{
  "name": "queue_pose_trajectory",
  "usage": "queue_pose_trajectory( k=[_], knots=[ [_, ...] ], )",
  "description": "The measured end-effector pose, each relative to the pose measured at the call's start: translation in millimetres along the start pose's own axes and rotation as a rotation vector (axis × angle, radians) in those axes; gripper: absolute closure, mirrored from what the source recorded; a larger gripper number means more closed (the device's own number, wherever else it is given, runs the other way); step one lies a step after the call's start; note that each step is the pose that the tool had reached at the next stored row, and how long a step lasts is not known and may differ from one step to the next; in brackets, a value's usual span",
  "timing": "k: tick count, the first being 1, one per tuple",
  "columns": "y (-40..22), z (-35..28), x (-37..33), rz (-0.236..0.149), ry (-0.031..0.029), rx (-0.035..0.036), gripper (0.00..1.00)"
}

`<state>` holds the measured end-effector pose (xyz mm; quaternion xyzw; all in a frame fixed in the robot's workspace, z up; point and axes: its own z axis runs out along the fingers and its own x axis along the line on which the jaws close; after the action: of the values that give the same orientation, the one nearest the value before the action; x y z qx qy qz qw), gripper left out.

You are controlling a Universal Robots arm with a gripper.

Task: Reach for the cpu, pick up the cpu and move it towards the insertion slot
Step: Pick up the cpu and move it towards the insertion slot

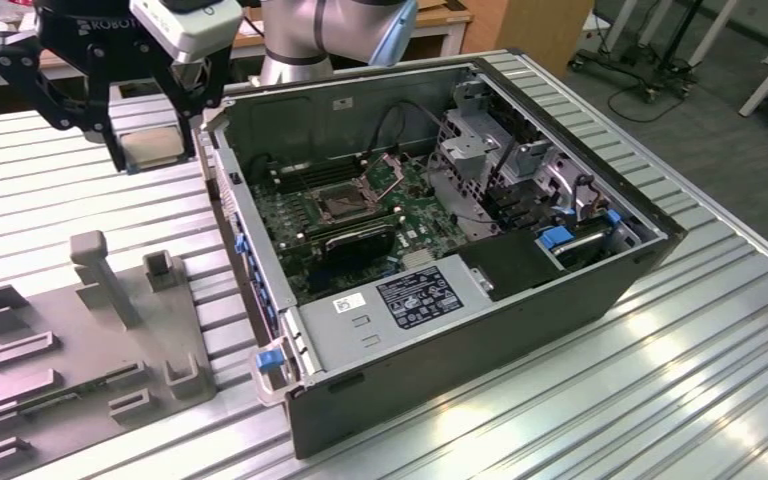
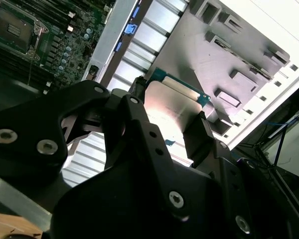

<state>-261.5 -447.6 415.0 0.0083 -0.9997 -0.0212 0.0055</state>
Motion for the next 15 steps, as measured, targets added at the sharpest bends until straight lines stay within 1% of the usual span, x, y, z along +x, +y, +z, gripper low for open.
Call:
queue_pose_trajectory(
  k=[5,15],
  knots=[
    [0.0,0.0,-1.5,0.000,0.0000,0.0000,0.45],
    [-0.2,0.0,-8.6,0.000,0.0000,0.0000,0.45]
  ],
)
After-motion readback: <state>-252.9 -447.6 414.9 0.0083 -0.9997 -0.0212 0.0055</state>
